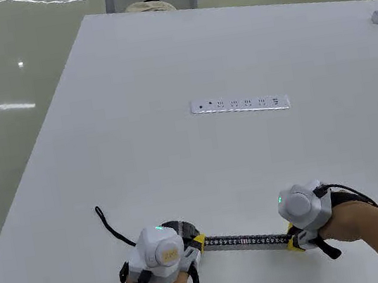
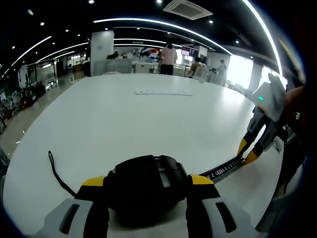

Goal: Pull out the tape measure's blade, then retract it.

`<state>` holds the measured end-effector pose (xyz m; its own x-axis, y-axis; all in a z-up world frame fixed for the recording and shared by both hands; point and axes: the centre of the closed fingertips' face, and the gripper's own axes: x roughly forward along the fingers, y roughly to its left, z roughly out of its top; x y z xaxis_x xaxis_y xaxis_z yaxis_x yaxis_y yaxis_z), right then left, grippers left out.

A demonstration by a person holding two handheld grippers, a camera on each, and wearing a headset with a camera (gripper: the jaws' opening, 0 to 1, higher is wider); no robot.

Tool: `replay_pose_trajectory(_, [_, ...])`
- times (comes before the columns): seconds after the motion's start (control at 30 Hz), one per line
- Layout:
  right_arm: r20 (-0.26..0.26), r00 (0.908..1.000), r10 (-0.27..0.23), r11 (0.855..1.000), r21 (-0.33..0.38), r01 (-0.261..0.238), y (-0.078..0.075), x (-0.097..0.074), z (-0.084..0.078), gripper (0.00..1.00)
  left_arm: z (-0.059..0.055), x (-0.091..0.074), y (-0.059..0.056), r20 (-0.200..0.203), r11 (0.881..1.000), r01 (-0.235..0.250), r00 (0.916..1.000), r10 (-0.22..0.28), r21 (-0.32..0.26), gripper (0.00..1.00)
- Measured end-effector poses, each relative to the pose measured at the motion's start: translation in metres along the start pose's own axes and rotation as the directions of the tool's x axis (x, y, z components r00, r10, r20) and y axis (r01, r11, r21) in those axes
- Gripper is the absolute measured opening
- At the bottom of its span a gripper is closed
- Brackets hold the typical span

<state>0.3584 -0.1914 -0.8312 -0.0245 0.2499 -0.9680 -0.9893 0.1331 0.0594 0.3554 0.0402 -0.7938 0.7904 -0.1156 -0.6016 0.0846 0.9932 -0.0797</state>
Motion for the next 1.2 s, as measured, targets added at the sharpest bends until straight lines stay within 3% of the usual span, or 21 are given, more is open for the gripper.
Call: replay_pose_trajectory(1.2, [0.019, 0.9998, 0.000, 1.000, -0.007, 0.000, 0.000, 0.006, 0.016, 0.15, 0.000, 0.001, -0.001, 0.001, 1.000, 0.008, 1.0000, -0.008, -0.009, 0.59])
